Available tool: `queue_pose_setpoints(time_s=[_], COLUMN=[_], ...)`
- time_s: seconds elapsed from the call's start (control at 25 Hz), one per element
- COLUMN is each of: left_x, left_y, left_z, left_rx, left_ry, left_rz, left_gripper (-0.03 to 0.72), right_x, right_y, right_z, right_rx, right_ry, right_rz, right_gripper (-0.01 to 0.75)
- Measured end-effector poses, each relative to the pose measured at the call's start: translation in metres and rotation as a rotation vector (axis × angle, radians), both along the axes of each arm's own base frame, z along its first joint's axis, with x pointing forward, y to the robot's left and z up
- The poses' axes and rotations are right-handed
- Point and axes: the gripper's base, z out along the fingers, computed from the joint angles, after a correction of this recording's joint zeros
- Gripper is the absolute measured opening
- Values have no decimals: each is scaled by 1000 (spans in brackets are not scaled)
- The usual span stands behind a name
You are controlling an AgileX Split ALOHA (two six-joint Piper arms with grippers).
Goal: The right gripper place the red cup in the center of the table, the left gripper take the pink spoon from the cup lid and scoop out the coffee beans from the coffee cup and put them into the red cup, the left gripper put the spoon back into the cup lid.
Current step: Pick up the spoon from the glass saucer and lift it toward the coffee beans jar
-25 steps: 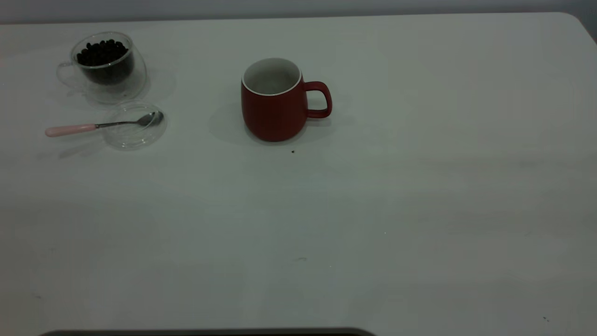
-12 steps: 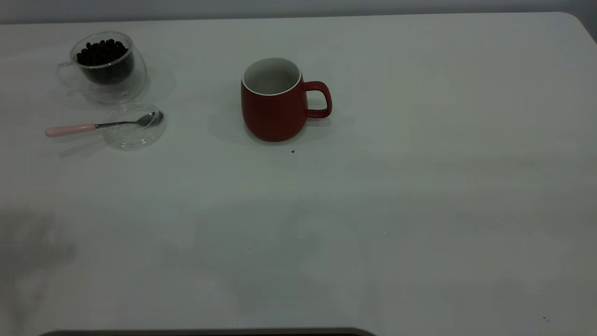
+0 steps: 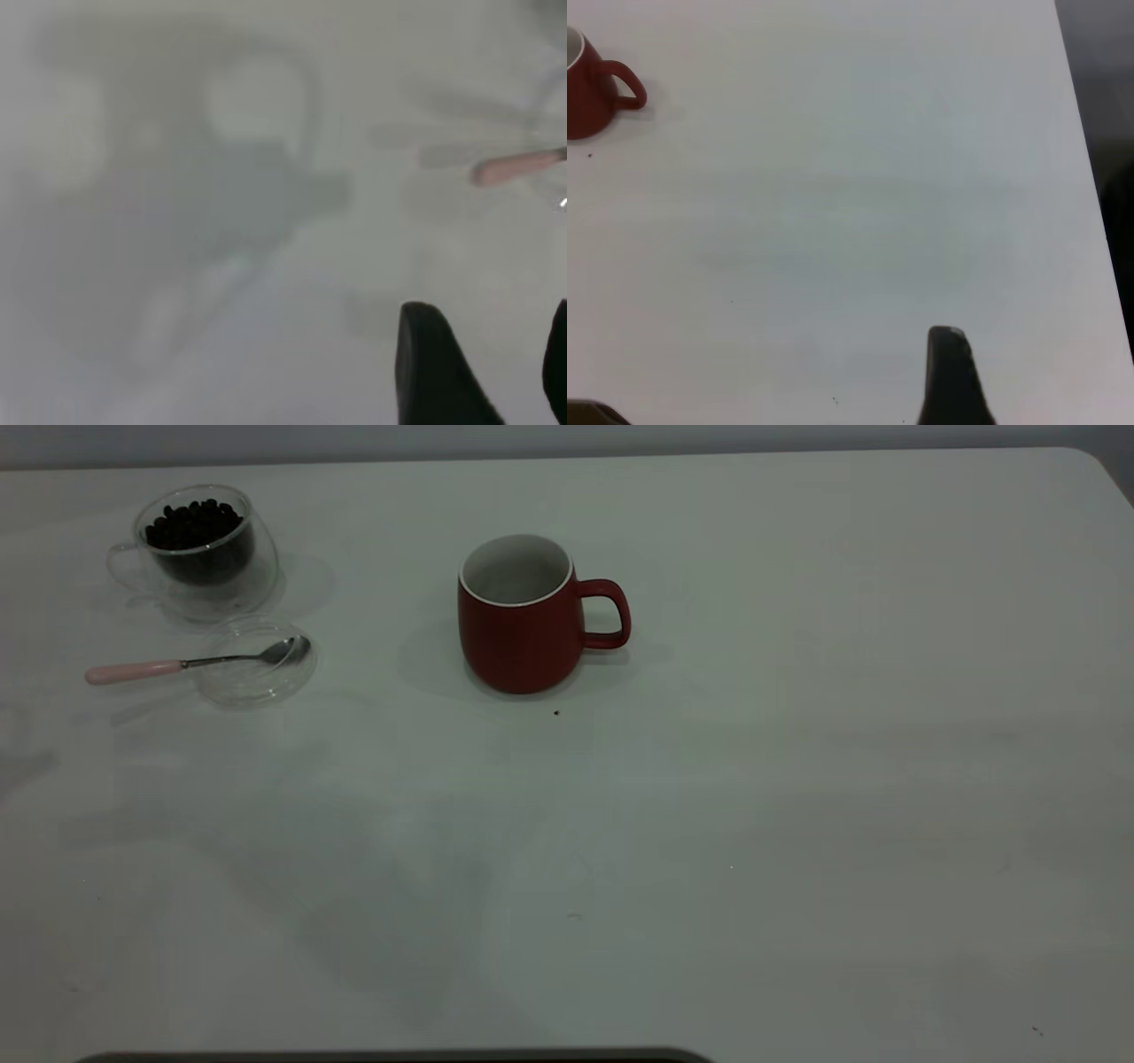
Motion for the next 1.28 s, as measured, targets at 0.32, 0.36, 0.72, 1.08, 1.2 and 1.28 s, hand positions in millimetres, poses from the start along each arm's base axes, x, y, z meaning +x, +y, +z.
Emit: queue_pose_setpoints(time_s=[0.32, 0.36, 0.72, 1.08, 1.2, 1.28], left_x=[12, 12, 11, 24, 30, 33], left_y=[41, 45, 53, 31, 24, 20], left_z=[-57, -62, -92, -117, -126, -131], left_rx=[-287, -323, -509, -516, -491, -483], left_ry=[26, 12, -104, -119, -132, -145], left_rz=[-153, -161, -177, -238, -242, -235], left_gripper=[366, 366, 501, 607, 594, 591], right_x=[0, 0, 0, 0, 0, 0], right_y=[0, 0, 0, 0, 0, 0], right_z=[0, 0, 0, 0, 0, 0], right_rx=[0, 0, 0, 0, 0, 0], right_ry=[0, 0, 0, 0, 0, 0], right_rz=[0, 0, 0, 0, 0, 0], right_gripper=[531, 531, 531, 531, 531, 531])
